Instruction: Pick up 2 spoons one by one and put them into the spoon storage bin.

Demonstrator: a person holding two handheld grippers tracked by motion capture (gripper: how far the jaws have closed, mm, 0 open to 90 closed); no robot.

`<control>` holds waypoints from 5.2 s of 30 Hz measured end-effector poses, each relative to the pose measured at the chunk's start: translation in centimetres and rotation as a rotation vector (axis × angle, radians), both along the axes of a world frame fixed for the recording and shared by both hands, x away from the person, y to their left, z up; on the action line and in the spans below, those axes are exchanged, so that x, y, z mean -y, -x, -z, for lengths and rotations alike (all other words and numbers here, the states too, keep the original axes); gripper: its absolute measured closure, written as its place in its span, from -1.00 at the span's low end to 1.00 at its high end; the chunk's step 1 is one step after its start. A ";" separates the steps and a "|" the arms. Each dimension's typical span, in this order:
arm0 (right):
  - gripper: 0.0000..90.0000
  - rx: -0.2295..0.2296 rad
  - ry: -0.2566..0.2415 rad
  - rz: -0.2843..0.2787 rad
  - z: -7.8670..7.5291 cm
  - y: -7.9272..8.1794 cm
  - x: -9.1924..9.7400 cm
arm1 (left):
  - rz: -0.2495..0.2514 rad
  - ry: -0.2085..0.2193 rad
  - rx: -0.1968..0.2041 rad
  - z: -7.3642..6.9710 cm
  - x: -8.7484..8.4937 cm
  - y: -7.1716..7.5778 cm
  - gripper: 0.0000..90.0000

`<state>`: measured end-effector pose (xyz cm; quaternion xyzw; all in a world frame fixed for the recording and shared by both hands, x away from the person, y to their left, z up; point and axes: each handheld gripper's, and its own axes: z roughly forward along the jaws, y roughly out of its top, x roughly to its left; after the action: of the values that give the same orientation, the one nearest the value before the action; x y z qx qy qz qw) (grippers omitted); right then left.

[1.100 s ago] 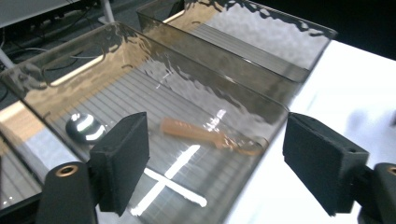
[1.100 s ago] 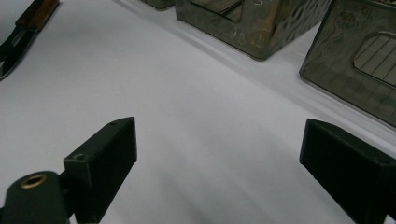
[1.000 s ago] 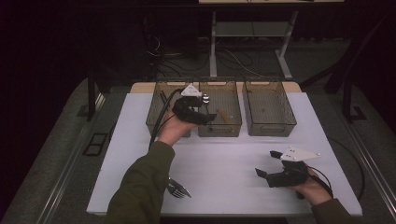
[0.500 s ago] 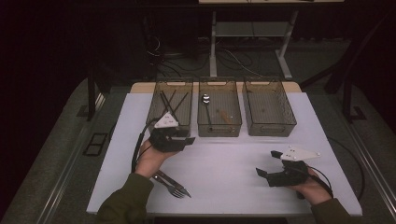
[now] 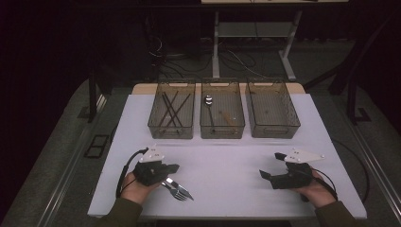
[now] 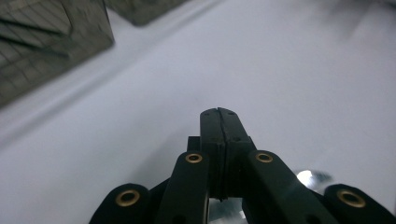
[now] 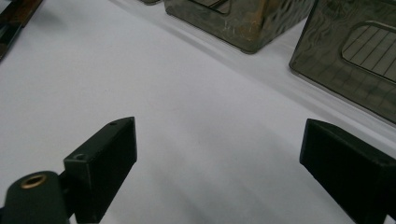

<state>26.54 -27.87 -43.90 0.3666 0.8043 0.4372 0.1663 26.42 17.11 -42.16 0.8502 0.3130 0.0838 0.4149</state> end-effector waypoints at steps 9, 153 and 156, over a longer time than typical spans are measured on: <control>-0.75 0.003 0.003 -0.001 0.0 0.0 0.0 | 0.005 -0.061 -0.043 1.0 -1.3 2.9 0.99; -0.75 0.007 0.003 0.007 0.0 -0.2 0.0 | -0.019 0.015 0.000 -0.3 -2.2 -1.9 0.09; -0.75 0.006 0.005 0.007 0.0 -0.2 0.1 | -0.028 0.003 -0.001 -0.1 -2.7 -1.3 0.13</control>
<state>26.69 -27.93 -43.93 0.3676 0.8036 0.4357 0.1710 27.67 19.82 -42.08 0.8451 0.3253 0.0890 0.4148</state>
